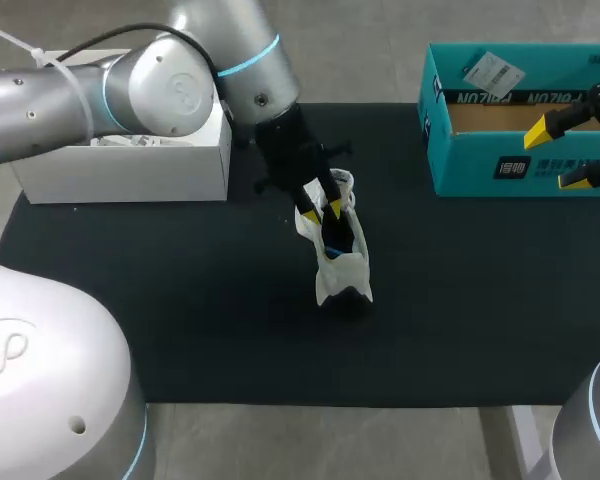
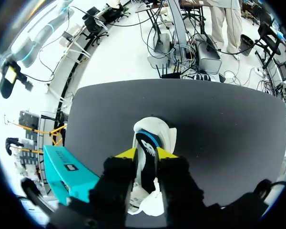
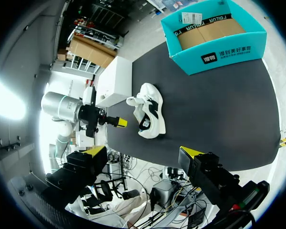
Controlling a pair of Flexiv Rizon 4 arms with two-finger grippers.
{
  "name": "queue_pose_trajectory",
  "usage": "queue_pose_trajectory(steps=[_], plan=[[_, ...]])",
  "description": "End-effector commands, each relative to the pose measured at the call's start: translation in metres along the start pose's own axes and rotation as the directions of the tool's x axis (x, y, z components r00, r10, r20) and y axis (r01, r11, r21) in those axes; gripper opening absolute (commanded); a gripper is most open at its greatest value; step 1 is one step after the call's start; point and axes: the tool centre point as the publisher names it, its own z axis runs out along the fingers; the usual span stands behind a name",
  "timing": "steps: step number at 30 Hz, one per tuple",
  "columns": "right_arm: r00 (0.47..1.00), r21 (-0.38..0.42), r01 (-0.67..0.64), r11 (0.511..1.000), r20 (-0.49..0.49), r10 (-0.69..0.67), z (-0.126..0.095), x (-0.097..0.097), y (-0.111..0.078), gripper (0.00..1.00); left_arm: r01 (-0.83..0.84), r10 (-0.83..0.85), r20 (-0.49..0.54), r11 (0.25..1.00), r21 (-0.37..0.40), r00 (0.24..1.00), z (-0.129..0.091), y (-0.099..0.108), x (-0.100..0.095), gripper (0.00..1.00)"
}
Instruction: Take the shoe out of the shoebox, open the shoe tongue, remove and reinsert the insole, then place the shoe into the shoebox
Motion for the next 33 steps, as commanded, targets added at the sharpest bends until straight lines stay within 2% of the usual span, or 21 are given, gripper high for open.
queue_pose_trajectory(steps=[1, 10, 11, 14, 17, 26, 33], plan=[[1.000, 0.001, -0.002, 1.000, 0.003, 0.002, 0.001, 0.001, 0.001, 1.00, 0.009, -0.008, -0.101, 1.000, 0.011, 0.995, 0.000, 0.007, -0.006, 0.00], [1.000, 0.001, -0.002, 1.000, 0.003, 0.002, 0.001, 0.001, 0.001, 1.00, 0.009, -0.008, -0.101, 1.000, 0.011, 0.995, 0.000, 0.007, -0.006, 0.00], [1.000, 0.001, -0.002, 1.000, 0.003, 0.002, 0.001, 0.001, 0.001, 1.00, 0.005, -0.004, -0.114, 1.000, 0.004, 0.993, 0.006, 0.008, -0.006, 0.00], [1.000, 0.001, -0.002, 1.000, 0.003, 0.002, 0.001, 0.001, 0.001, 1.00, 0.011, -0.004, -0.138, 0.999, 0.049, 0.990, 0.021, 0.008, -0.005, 0.00], [1.000, 0.001, -0.002, 1.000, 0.003, 0.002, 0.001, 0.001, 0.001, 1.00, 0.015, -0.007, -0.155, 0.999, 0.047, 0.988, 0.031, 0.012, -0.003, 0.00], [1.000, 0.001, -0.002, 1.000, 0.003, 0.002, 0.001, 0.001, 0.001, 1.00, 0.045, -0.038, -0.156, 0.998, 0.039, 0.987, 0.046, 0.017, -0.003, 0.00], [1.000, 0.001, -0.002, 1.000, 0.003, 0.002, 0.001, 0.001, 0.001, 1.00, 0.068, -0.060, -0.199, 0.997, 0.036, 0.978, 0.059, 0.020, 0.006, 0.00]])
